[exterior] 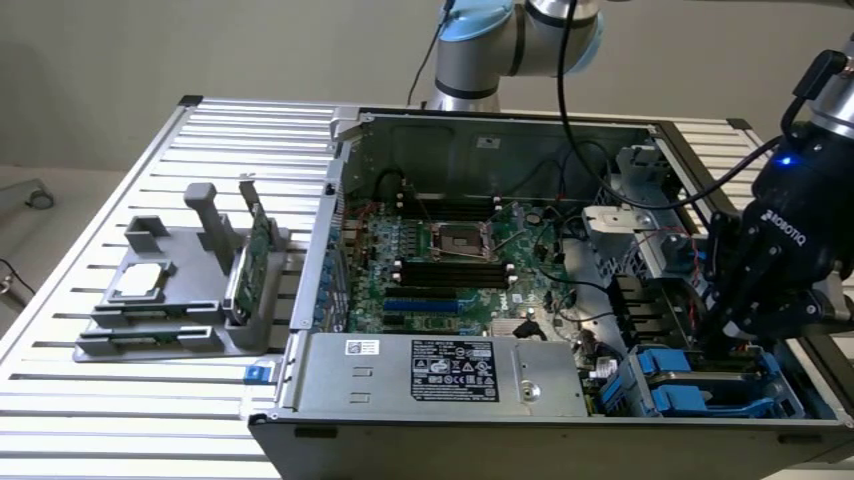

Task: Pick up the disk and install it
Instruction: 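Insert the second disk wire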

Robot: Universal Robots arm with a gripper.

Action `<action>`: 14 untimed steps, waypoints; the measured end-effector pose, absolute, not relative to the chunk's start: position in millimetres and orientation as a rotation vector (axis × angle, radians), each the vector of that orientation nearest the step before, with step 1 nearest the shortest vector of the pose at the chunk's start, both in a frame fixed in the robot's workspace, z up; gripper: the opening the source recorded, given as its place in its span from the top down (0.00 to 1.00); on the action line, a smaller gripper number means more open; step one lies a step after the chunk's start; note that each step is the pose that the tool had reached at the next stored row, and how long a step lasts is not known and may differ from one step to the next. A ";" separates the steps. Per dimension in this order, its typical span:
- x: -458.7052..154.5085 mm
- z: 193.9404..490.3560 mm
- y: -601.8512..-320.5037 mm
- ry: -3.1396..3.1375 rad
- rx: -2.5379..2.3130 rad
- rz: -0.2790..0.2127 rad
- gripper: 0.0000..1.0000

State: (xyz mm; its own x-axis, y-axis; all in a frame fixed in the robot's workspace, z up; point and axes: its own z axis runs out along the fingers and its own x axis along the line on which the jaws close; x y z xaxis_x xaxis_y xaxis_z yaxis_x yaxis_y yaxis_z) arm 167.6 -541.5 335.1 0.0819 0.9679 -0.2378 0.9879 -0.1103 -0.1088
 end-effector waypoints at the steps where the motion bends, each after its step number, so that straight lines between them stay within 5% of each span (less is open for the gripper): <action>1: 167.8 335.1 -541.6 2.040 2.250 -0.385 0.84; 14: 168.0 334.8 -542.9 2.041 2.250 -0.385 0.84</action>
State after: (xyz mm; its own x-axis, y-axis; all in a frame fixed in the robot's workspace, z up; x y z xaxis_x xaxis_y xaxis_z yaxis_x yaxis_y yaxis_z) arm 168.0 -542.9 334.8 0.0815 0.9680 -0.2375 0.9880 -0.1099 -0.1089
